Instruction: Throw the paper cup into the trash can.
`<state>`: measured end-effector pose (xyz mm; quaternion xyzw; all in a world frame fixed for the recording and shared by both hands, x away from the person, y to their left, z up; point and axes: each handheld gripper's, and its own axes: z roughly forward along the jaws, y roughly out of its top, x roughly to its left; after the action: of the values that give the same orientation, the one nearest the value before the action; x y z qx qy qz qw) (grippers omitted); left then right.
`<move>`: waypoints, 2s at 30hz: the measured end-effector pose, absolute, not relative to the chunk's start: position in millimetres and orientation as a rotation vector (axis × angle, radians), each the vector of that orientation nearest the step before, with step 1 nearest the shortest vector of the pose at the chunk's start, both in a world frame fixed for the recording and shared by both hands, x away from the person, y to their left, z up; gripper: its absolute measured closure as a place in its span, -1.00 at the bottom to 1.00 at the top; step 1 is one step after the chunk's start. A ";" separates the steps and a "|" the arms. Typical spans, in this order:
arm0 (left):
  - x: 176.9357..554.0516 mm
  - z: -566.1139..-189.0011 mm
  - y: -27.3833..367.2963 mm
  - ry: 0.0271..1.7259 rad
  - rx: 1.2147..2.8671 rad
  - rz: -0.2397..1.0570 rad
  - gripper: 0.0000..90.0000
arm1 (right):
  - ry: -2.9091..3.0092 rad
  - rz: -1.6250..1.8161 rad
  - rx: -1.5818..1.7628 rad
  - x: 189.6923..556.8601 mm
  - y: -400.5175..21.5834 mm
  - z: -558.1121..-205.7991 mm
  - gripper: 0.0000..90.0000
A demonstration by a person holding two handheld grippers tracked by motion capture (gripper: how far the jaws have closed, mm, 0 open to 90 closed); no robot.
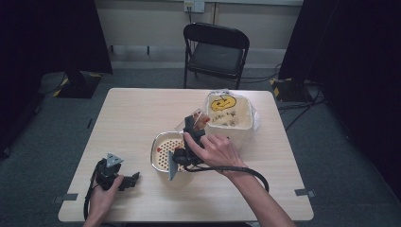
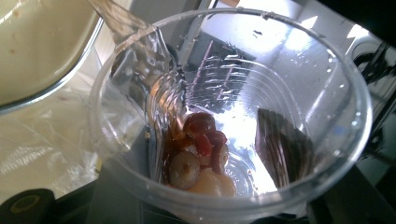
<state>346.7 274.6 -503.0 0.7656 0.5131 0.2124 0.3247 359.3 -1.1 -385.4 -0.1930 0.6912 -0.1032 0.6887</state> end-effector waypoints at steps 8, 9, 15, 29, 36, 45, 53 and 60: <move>346.7 -502.9 274.7 1.344 2.009 0.559 -1.00 | 1.516 -0.289 -0.486 358.8 -2.1 -383.2 0.08; 346.7 -502.9 274.8 1.343 2.013 0.558 -1.00 | 1.516 -0.295 -0.494 358.1 -2.5 -384.2 0.08; 346.8 -502.9 274.8 1.343 2.011 0.559 -1.00 | 1.426 -0.372 -0.593 354.8 -1.6 -388.8 0.08; 346.7 -503.0 274.6 1.345 2.008 0.557 -1.00 | 1.345 -0.488 -0.681 352.6 0.5 -394.6 0.09; 346.7 -503.0 274.6 1.345 2.008 0.556 -1.00 | 1.343 -0.502 -0.684 352.1 -0.7 -390.4 0.10; 346.7 -502.9 274.7 1.344 2.010 0.559 -1.00 | 1.414 -0.424 -0.593 353.5 -2.3 -389.9 0.10; 346.7 -503.0 274.6 1.345 2.008 0.557 -1.00 | 1.489 -0.272 -0.425 354.5 -7.1 -375.0 0.11; 346.7 -503.0 274.6 1.345 2.008 0.557 -1.00 | 1.492 -0.093 -0.246 352.7 -13.2 -370.7 0.14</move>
<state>346.7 274.6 -503.0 0.7657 0.5131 0.2123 0.3248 352.7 -13.2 -370.7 -0.1117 0.6767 -0.0424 0.7265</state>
